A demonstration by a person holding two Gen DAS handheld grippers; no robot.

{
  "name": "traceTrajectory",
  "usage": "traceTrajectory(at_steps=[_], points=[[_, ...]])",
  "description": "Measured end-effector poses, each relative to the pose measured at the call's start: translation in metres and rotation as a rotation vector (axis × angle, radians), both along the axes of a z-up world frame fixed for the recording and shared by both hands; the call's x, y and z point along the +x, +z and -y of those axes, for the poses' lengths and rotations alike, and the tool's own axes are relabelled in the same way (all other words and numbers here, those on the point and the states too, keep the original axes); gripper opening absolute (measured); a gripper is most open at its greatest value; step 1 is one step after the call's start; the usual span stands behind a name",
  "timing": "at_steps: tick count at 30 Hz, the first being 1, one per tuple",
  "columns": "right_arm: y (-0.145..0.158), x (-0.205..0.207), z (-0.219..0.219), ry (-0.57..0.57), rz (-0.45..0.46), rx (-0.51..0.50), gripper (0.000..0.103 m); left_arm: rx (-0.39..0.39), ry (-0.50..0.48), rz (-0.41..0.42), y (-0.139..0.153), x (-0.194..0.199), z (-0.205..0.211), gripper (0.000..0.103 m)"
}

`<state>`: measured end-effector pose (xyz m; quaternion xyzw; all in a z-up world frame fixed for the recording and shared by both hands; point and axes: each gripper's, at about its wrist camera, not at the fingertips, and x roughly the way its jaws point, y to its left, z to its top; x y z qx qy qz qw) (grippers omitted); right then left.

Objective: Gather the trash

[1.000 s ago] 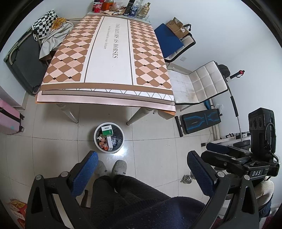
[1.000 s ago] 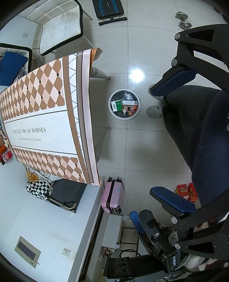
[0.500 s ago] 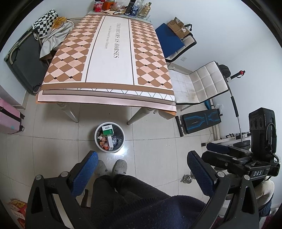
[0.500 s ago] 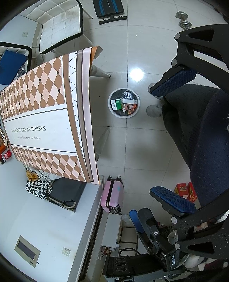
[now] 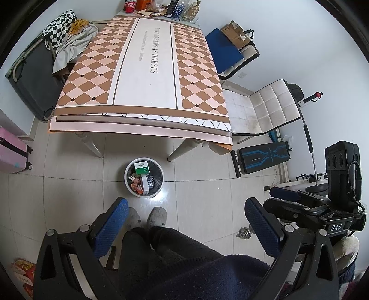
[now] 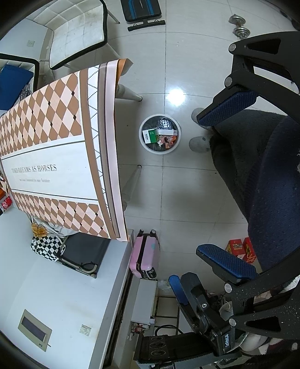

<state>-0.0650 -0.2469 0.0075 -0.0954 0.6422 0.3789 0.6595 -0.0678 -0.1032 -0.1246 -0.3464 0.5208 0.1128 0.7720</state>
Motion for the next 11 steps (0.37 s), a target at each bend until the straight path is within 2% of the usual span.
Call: traceTrajectory(at_steps=[11], points=[[-0.0012, 0.002, -0.0015, -0.002, -0.003, 0.0, 0.103, -0.006, 0.006, -0.007, -0.0013, 0.0074, 0.0015, 0.103]])
